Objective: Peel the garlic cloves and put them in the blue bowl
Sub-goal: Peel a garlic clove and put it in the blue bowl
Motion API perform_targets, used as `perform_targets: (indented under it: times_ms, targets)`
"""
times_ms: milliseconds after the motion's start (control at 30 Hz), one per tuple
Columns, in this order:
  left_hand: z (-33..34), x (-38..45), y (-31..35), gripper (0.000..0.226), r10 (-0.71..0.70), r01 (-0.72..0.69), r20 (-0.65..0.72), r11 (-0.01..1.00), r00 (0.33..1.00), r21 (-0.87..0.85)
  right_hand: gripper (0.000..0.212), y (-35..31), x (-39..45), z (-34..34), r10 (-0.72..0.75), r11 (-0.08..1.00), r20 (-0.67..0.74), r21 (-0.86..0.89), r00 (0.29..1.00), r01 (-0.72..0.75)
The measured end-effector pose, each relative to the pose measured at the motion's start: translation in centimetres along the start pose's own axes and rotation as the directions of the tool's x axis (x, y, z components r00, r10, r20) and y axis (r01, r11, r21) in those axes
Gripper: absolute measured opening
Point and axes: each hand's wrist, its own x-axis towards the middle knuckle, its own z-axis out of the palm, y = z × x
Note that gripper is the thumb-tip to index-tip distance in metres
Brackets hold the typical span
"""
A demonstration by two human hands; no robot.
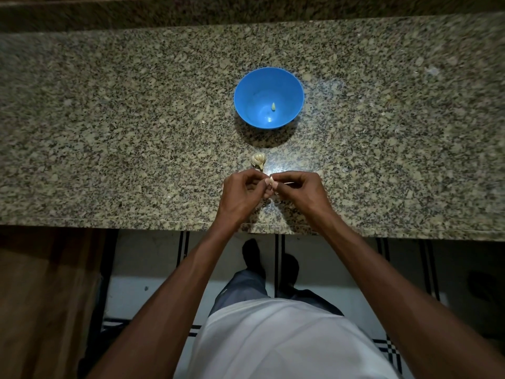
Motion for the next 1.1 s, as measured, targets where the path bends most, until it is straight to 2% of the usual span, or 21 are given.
perform_targets:
  times_ms: [133,267,333,400,500,600,700,767,833,900,967,1100]
  targets:
    - [-0.2,0.2,-0.4,0.014,-0.034,0.035,0.025,0.998,0.999,-0.044,0.02,0.3,0.4,0.3,-0.041,0.982,-0.034,-0.187,0.999,0.034]
    - [-0.6,0.0,-0.3,0.021,-0.138,0.151,0.068,0.946,0.988,-0.286,0.022,-0.4,0.7,0.3,-0.08,0.963,-0.011,-0.258,0.997,0.075]
    - [-0.6,0.2,-0.6,0.022,-0.157,0.18,0.091,0.918,0.983,-0.353,0.023,-0.6,0.8,0.3,-0.076,0.964,0.008,-0.256,0.997,0.076]
    - [-0.4,0.6,-0.7,0.021,-0.169,0.196,0.104,0.899,0.98,-0.392,0.023,-0.5,0.9,0.1,-0.052,0.982,-0.015,-0.181,0.999,0.049]
    - [0.0,1.2,-0.1,0.021,-0.261,0.268,0.083,0.829,0.962,-0.491,0.022,-0.6,0.8,0.0,0.042,0.992,-0.005,0.121,0.999,-0.041]
    - [0.6,1.6,0.5,0.024,-0.328,0.336,0.125,0.737,0.936,-0.586,0.023,-1.1,0.5,0.2,0.178,0.902,0.063,0.388,0.982,-0.188]
    - [1.1,2.0,0.5,0.02,-0.352,0.375,0.165,0.69,0.921,-0.62,0.02,-1.0,0.8,0.8,0.263,0.852,0.028,0.462,0.964,-0.246]
    - [1.3,2.1,0.3,0.018,-0.374,0.388,0.158,0.692,0.914,-0.608,0.018,-0.9,1.0,1.0,0.269,0.888,-0.054,0.4,0.962,-0.226]
    - [1.4,2.1,0.3,0.018,-0.401,0.402,0.133,0.721,0.906,-0.565,0.015,-0.9,1.1,1.3,0.187,0.969,-0.185,0.195,0.965,-0.151]
    - [1.6,2.2,0.3,0.016,-0.453,0.439,0.127,0.694,0.882,-0.571,0.011,-0.9,1.2,1.6,0.054,0.998,-0.291,-0.021,0.955,-0.062]
    - [1.6,2.3,0.8,0.013,-0.527,0.491,0.146,0.606,0.837,-0.626,0.008,-1.0,1.2,2.0,-0.06,0.989,-0.332,-0.145,0.941,0.012]
    - [1.6,2.5,2.3,0.004,-0.635,0.532,0.193,0.4,0.748,-0.747,0.007,-1.3,1.3,2.6,-0.202,0.955,-0.323,-0.272,0.925,0.114]
